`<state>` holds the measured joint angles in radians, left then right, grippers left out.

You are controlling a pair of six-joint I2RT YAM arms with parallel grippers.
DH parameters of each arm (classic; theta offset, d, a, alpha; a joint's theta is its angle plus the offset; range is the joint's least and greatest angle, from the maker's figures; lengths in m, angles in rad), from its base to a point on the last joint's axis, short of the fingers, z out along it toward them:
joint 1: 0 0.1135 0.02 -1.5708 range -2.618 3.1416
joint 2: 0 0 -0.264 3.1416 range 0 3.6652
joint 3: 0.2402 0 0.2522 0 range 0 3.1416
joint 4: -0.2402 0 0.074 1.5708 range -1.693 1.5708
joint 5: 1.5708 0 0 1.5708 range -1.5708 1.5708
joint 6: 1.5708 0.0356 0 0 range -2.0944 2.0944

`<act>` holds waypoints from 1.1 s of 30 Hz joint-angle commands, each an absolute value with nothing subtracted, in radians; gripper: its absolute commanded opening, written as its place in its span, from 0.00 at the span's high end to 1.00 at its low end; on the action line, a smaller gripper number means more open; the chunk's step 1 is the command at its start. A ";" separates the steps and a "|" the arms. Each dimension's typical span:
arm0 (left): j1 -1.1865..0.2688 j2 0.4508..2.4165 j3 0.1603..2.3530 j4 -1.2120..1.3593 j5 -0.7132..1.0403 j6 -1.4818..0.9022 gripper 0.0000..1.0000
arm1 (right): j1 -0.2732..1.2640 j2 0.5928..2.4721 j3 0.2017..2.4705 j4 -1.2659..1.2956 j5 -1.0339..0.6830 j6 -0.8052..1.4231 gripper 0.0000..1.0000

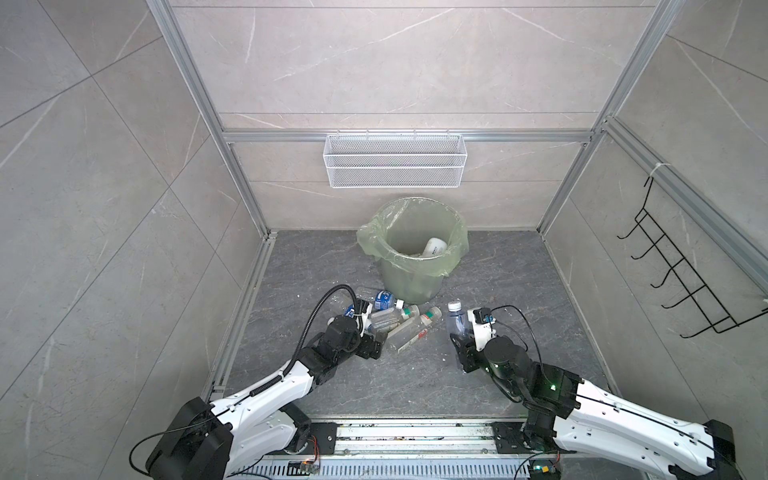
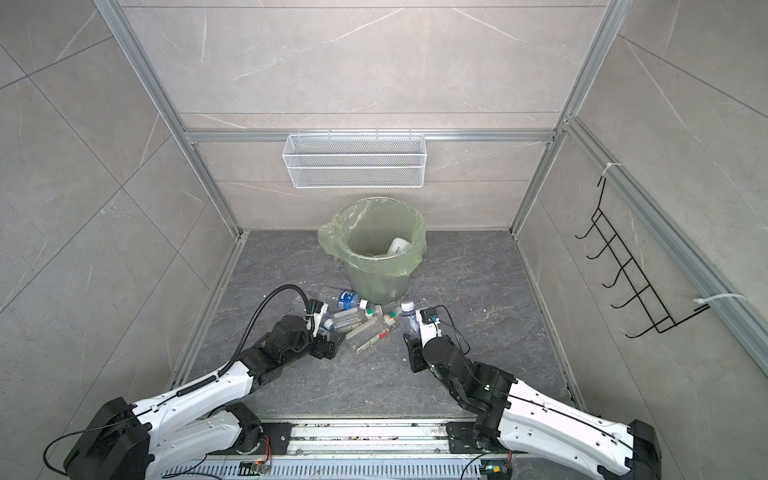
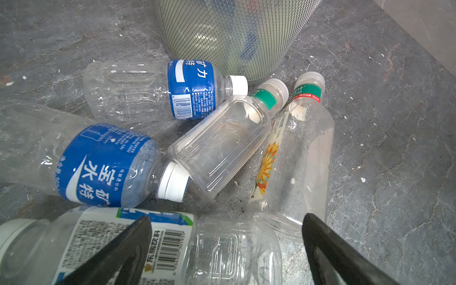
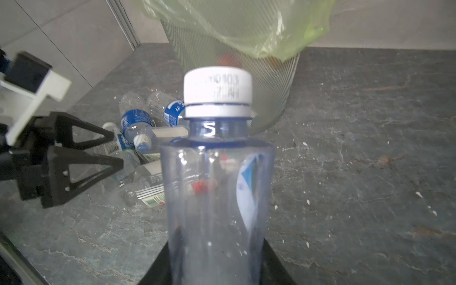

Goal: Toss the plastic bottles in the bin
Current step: 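Lift the bottle with the right gripper and release it over the bin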

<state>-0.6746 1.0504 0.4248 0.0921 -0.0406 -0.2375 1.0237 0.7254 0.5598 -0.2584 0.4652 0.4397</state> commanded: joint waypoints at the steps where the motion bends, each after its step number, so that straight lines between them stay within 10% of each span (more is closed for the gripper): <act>1: -0.681 1.051 0.462 0.122 -0.026 -0.210 0.03 | 1.031 0.737 0.653 -0.229 0.497 0.402 0.59; 15: -0.680 1.069 0.467 0.130 -0.014 -0.218 0.03 | 0.890 1.412 1.635 -0.401 0.559 0.201 0.66; 21: -0.680 1.051 0.463 0.121 -0.002 -0.222 0.03 | 0.726 1.847 2.241 -0.599 0.484 0.171 0.01; 33: -0.681 1.038 0.460 0.124 0.000 -0.221 0.03 | 0.695 1.618 1.975 -0.495 0.408 0.213 0.01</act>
